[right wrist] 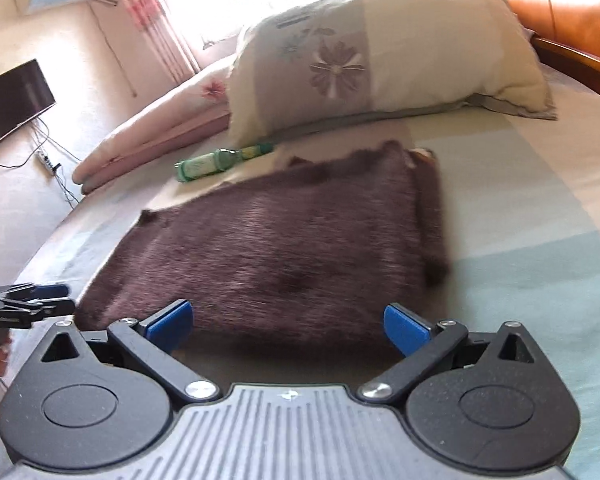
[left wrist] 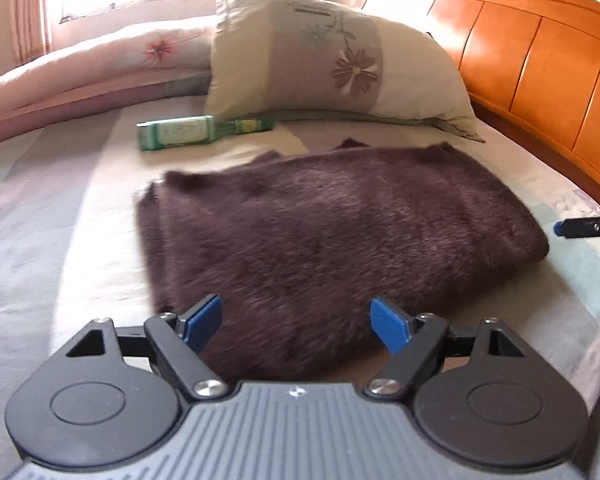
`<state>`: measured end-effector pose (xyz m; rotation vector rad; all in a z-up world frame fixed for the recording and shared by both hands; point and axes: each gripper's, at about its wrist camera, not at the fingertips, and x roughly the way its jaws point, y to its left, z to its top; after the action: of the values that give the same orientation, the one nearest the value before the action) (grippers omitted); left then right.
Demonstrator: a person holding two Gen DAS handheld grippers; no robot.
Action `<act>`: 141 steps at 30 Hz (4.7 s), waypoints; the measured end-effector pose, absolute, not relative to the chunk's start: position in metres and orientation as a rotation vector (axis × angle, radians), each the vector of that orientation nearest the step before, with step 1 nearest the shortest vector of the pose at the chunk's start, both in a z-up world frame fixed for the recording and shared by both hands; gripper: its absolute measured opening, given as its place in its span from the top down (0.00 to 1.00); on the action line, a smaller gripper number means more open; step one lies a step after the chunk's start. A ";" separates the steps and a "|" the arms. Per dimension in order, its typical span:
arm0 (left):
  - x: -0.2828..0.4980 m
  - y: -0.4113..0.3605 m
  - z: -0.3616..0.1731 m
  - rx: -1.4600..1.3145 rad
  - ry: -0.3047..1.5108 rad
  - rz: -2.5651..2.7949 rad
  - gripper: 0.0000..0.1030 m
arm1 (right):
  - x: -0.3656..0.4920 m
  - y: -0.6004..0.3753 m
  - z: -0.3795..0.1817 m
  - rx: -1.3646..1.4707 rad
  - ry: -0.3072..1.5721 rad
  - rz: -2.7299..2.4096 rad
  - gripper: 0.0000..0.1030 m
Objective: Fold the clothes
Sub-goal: 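Pull both open grippers back above the folded sweater, then lower both grippers to the folded sweater's edge and close them, then lift the gripped sweater edge with both grippers and fold it over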
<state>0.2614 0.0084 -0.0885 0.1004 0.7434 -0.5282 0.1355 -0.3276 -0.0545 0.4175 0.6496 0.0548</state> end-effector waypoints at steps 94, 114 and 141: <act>0.207 -0.095 -0.199 1.499 0.231 -0.377 0.57 | 0.194 -0.208 -0.135 -1.130 0.659 -0.063 0.28; 0.218 -0.106 -0.200 1.439 0.246 -0.356 0.82 | 0.194 -0.196 -0.156 -1.246 0.653 -0.044 0.78; 0.075 -0.070 -0.133 1.421 0.260 -0.498 0.83 | 0.074 -0.149 -0.068 -1.058 0.778 0.137 0.81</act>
<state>0.0753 -0.0700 -0.1326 1.4205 0.2595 -0.4978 0.0738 -0.1488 -0.0678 -1.0580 0.7777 0.1373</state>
